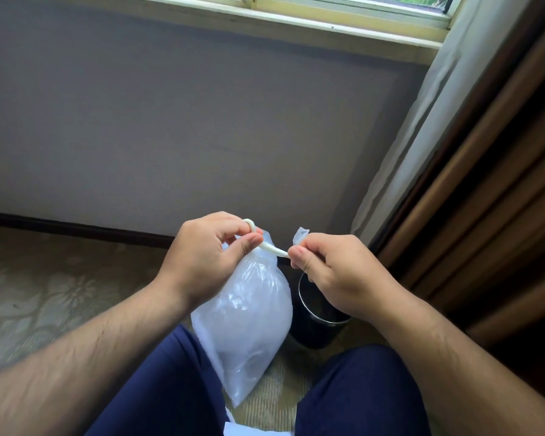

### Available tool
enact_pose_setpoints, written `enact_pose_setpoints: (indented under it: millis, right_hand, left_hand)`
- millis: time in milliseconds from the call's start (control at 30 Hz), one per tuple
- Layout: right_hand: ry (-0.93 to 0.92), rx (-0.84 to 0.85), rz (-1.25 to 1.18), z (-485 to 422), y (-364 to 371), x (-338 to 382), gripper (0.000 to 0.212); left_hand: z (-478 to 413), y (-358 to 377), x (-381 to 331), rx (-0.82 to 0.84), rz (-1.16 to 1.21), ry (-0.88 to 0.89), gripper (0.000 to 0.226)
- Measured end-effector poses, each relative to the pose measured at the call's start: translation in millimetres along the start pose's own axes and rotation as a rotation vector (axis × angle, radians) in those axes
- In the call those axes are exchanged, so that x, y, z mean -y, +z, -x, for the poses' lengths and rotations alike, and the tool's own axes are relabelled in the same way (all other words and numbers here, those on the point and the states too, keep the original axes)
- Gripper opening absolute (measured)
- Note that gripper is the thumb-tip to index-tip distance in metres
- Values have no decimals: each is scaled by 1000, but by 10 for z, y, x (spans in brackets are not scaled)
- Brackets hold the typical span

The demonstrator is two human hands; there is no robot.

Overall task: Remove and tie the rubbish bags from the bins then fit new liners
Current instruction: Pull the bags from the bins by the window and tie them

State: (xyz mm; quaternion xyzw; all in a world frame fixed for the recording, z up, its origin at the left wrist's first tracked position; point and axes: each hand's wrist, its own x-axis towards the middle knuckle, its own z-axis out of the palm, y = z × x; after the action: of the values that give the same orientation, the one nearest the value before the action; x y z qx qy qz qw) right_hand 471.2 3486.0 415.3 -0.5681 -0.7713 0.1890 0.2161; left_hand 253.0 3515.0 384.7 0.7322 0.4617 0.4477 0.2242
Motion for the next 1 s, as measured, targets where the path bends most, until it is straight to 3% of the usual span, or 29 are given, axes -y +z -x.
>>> enact_pose_setpoints:
  millis: [133, 267, 367, 600, 733, 833, 1000]
  right_hand:
    - [11, 118, -46, 40, -45, -1, 23]
    - [36, 118, -139, 47, -45, 2, 23]
    - [85, 129, -299, 78, -27, 16, 25]
    - [270, 36, -829, 153, 187, -4, 27]
    - [338, -43, -879, 169, 295, 10, 21]
    - [343, -61, -907, 181, 341, 52, 16]
    - [255, -123, -780, 184, 398, 72, 14]
  left_hand:
    - [-2, -10, 56, 52, -64, -11, 17]
    - [26, 1, 57, 129, -120, -34, 14]
    - [57, 1, 34, 144, -65, -64, 9]
    - [109, 54, -52, 104, 215, -279, 22]
    - [113, 87, -53, 114, 220, -338, 19]
    - [138, 129, -63, 96, 381, -476, 9]
    - [182, 162, -97, 79, 588, -607, 11]
